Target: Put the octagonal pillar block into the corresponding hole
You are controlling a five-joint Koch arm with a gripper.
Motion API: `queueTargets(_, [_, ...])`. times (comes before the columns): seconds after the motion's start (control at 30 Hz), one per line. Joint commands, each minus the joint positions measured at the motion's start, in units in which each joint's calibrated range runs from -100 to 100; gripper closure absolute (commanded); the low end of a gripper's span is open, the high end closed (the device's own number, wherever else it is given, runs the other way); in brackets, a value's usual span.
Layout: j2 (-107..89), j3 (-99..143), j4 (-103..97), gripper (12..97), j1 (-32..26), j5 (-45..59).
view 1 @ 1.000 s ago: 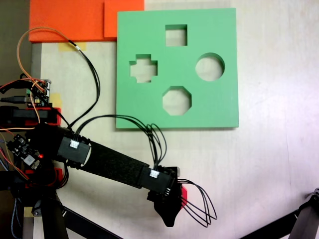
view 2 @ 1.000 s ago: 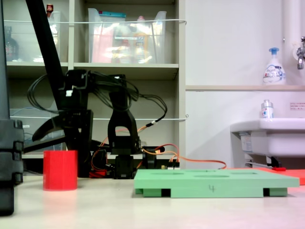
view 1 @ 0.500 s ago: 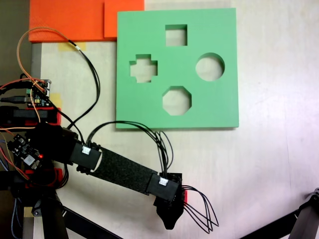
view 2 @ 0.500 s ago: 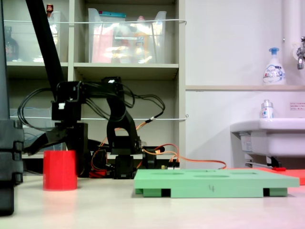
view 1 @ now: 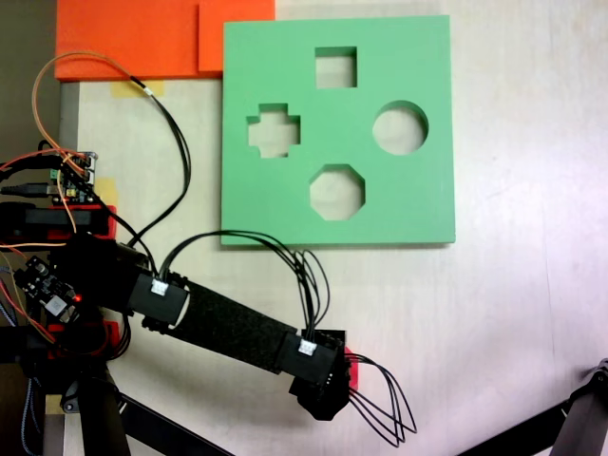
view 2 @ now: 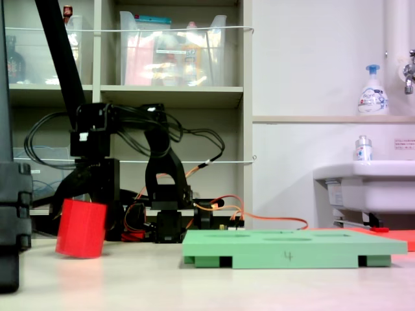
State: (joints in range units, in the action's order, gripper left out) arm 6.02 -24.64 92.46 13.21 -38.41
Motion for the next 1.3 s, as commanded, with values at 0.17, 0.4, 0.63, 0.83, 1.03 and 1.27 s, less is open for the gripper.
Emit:
queueTargets(0.17, [-10.8, 0.3, 5.8, 70.3, 0.3, 0.1])
queueTargets(0.4, [-23.8, 0.7, 7.5, 70.3, -0.5, -0.4])
queueTargets(0.63, [-38.3, 5.1, 7.5, 70.5, -5.0, -4.3])
queueTargets(0.83, [-41.5, 8.2, 7.5, 70.5, -14.2, -13.6])
queueTargets(1.03, [-41.4, 7.4, 7.5, 70.5, -21.8, -23.6])
queueTargets(1.27, [-38.4, 7.3, 7.1, 70.3, -27.0, -29.1])
